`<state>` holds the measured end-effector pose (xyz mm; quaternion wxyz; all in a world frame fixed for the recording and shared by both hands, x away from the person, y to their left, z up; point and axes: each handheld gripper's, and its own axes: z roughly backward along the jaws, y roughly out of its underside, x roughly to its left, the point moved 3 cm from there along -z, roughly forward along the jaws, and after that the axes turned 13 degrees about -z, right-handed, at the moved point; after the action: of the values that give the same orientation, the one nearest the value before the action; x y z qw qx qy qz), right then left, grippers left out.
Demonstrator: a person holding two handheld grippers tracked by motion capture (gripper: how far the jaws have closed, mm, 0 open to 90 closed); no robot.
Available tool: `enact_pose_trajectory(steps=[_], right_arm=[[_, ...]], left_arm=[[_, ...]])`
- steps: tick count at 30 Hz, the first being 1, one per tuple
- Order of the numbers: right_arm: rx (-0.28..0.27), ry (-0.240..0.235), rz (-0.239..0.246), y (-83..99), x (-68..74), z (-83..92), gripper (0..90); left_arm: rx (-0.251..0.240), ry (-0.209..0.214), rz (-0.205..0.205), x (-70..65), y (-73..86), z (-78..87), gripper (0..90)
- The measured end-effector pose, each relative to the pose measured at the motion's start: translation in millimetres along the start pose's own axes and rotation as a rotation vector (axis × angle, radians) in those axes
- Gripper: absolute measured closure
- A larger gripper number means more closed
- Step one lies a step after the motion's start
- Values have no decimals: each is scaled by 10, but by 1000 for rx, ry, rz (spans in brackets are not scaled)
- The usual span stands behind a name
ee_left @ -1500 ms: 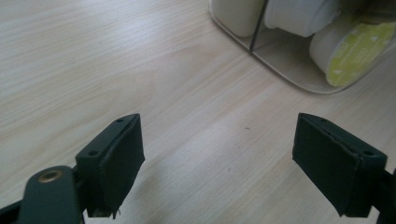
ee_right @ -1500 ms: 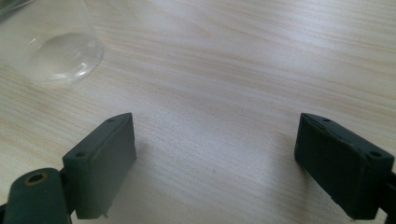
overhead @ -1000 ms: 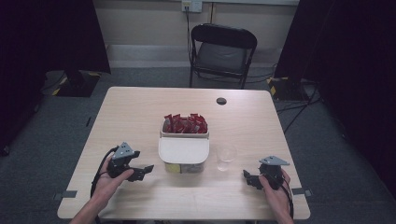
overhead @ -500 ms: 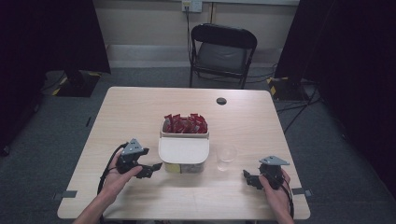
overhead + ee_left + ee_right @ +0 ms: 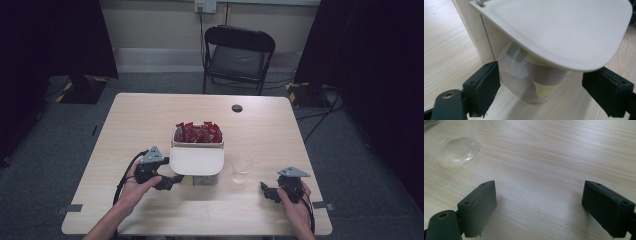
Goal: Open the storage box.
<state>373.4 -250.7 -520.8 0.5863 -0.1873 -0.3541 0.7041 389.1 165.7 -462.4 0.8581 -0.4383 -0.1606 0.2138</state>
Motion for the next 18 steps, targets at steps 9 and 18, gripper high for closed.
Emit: enact_pose_trajectory(steps=[9, 18], right_arm=[[0, -1, 1, -1, -1, -1, 117], [1, -1, 1, -1, -1, -1, 117]], left_arm=[[-22, 5, -13, 5, -75, 29, 145], [-34, 4, -8, -1, -109, 53, 148]])
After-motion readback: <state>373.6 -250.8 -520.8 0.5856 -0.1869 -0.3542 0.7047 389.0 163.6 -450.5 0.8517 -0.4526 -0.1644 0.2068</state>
